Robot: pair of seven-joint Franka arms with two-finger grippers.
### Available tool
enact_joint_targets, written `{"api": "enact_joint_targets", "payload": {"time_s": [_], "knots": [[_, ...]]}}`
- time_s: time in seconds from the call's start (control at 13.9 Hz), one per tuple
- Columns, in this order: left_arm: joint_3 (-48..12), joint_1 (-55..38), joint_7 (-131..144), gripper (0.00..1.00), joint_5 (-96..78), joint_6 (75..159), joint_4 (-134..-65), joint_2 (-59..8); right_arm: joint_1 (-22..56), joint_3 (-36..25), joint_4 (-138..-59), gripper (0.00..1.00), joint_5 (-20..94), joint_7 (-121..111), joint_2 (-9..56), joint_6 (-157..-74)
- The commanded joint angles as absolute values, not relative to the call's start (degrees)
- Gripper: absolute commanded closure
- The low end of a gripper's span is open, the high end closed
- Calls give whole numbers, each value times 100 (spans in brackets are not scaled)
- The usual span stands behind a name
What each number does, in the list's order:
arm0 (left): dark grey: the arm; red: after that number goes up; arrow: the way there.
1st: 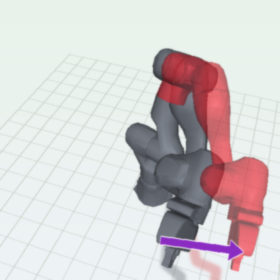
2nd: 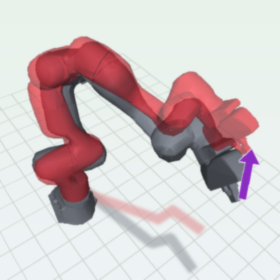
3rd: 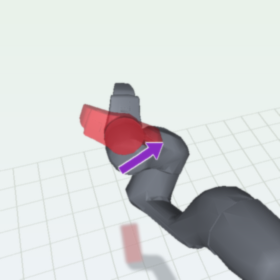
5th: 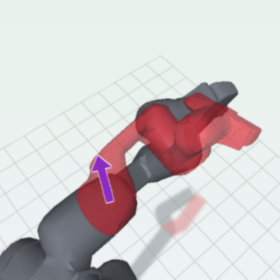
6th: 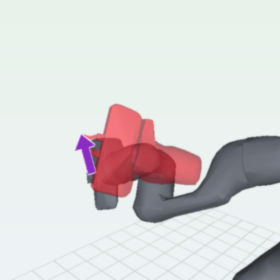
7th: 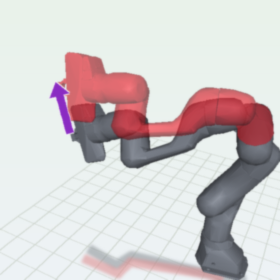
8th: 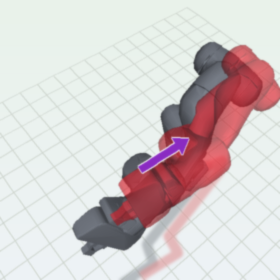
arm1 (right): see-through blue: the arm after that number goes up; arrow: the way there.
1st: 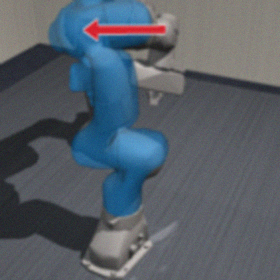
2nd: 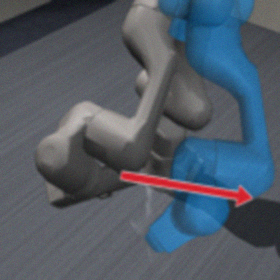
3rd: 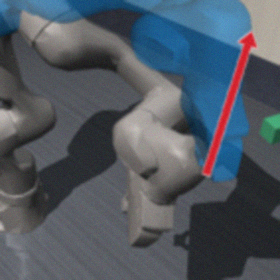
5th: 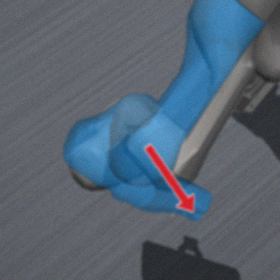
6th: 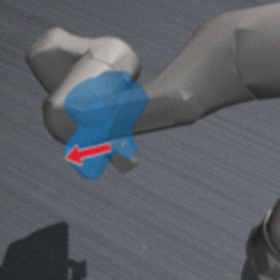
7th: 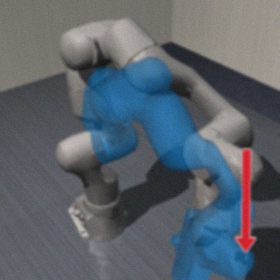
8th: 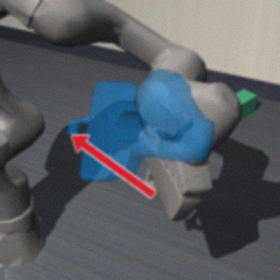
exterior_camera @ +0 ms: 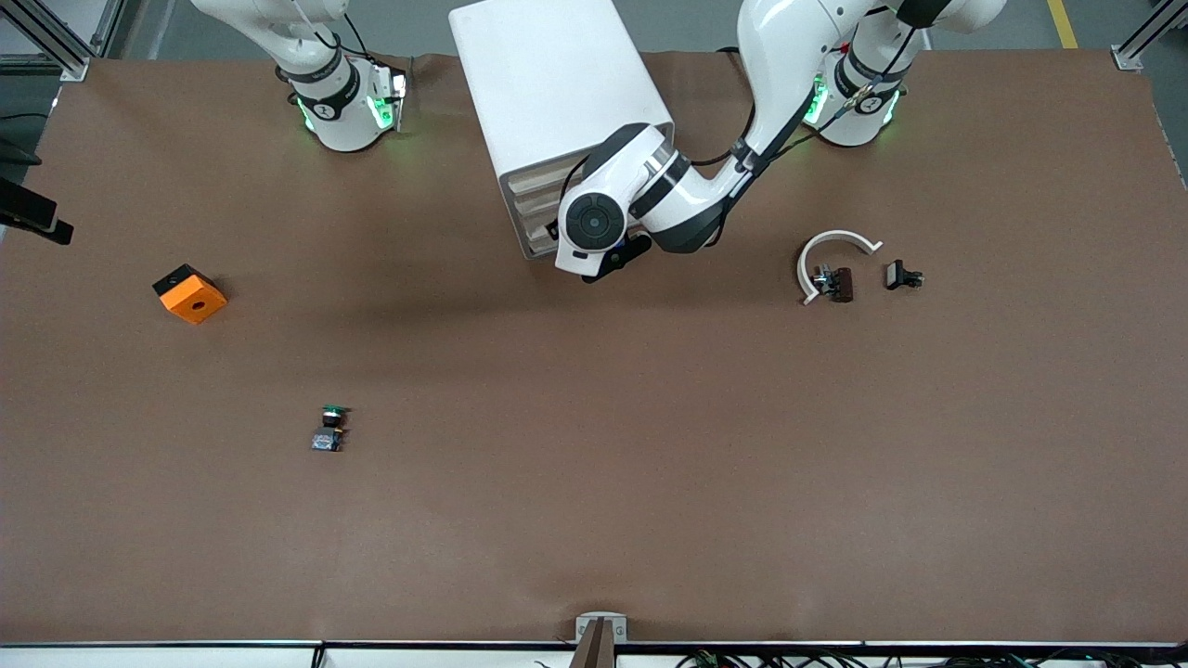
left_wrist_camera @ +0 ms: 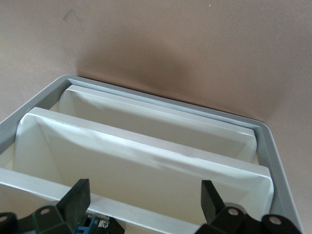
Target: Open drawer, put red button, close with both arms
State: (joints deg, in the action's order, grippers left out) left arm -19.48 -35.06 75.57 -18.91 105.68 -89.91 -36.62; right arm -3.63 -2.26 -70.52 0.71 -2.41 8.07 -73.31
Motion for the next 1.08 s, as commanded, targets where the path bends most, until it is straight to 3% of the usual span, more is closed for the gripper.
{"api": "enact_joint_targets", "payload": {"time_s": [0.0, 0.29, 0.65, 1.01], "knots": [[-2004, -3420, 7567, 0, -1943, 10494, -8947, -3674, -501, -132, -7540, 0, 141, -290, 484, -7435], [-1872, -3314, 7559, 0, -821, 10266, -8667, -3639, -501, -132, -8268, 0, 149, -290, -42, -7839], [-1854, -2498, 7043, 0, 307, 10196, -8710, -3472, -404, -132, -9306, 0, 149, -281, -808, -8393], [-1863, -1347, 4899, 0, 395, 8879, -8692, -2779, -150, -421, -9474, 0, 149, -281, -967, -8446]]}}
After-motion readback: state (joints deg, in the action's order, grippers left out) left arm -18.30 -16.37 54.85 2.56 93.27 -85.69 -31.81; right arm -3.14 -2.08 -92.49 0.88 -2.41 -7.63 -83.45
